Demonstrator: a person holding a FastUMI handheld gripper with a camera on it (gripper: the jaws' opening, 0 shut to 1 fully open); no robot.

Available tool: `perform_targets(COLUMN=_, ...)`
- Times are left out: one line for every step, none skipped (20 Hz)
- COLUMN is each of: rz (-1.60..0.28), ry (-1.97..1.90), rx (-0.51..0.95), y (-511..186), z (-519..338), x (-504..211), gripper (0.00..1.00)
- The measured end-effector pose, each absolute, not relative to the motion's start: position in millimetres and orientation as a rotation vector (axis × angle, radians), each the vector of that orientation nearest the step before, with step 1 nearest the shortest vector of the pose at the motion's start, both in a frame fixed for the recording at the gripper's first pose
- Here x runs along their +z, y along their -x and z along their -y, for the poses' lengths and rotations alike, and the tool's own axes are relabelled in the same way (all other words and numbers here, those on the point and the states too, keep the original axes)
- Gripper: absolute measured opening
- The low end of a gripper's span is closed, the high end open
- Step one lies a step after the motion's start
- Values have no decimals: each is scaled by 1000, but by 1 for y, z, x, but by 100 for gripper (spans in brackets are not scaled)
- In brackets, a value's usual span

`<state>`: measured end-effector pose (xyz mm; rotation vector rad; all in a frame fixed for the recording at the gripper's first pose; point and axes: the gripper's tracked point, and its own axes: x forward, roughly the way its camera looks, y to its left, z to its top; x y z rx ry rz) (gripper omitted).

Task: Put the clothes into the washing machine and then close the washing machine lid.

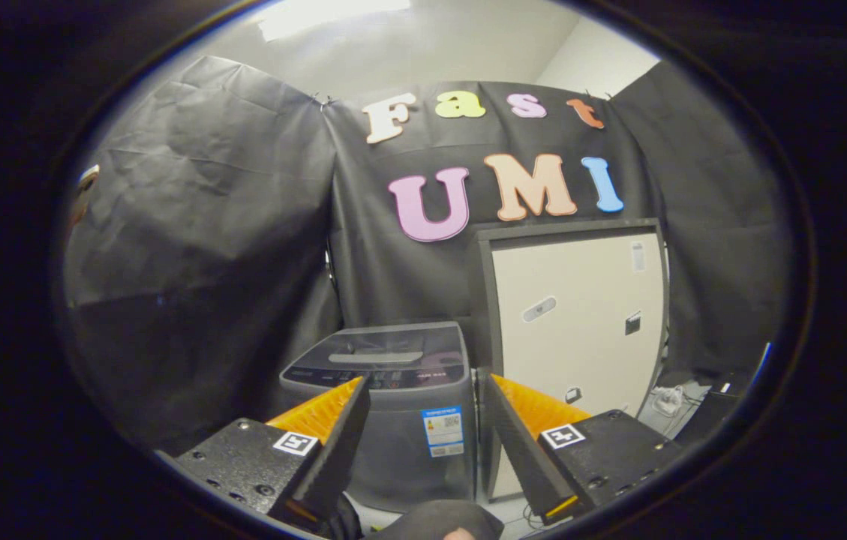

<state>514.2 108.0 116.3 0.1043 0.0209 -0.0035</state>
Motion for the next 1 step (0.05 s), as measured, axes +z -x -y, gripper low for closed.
perform_targets(rz=-29, ry=-103, rx=-5, y=-514, z=-108, x=115, gripper=93)
